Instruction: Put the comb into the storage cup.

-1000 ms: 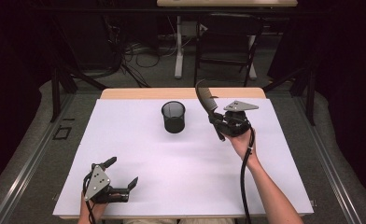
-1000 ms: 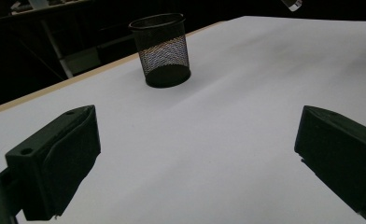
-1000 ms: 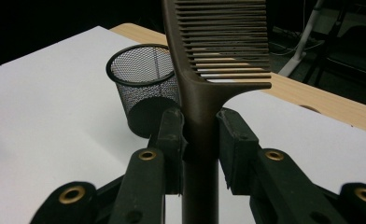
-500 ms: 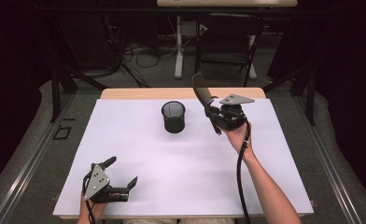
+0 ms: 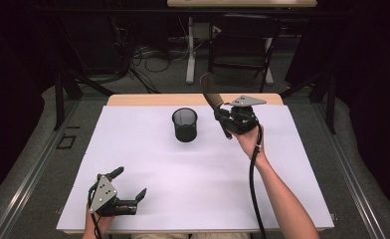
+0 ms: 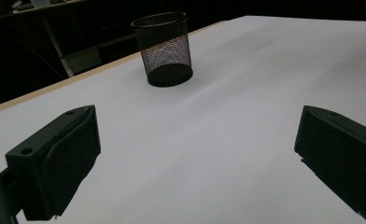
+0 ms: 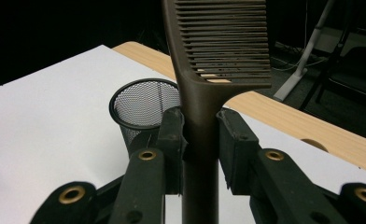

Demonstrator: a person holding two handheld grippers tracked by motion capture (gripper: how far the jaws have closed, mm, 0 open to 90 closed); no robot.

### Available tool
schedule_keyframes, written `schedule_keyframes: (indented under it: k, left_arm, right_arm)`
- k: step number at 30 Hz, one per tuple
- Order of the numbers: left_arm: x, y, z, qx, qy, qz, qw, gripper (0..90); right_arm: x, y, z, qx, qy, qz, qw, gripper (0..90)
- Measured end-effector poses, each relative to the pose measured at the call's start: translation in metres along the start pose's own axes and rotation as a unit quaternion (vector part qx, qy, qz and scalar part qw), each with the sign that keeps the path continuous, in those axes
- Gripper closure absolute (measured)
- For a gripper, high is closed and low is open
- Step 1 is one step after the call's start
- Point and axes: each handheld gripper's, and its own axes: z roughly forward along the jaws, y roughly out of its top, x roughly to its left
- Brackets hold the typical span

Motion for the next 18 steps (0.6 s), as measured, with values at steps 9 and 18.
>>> schedule_keyframes:
  k: [9, 18]
  left_arm:
    - [0.0003, -0.0002, 0.0001, 0.000, 0.000, -0.001, 1.0000, 0.3]
    - [0.0005, -0.0003, 0.0003, 0.001, 0.000, 0.000, 1.0000, 0.3]
  right_arm:
    - [0.0025, 0.0066, 0.0053, -0.005, 0.003, -0.002, 1.0000, 72.3]
    - [0.0045, 0.0103, 0.0099, -0.013, 0.007, -0.003, 0.9999, 72.4]
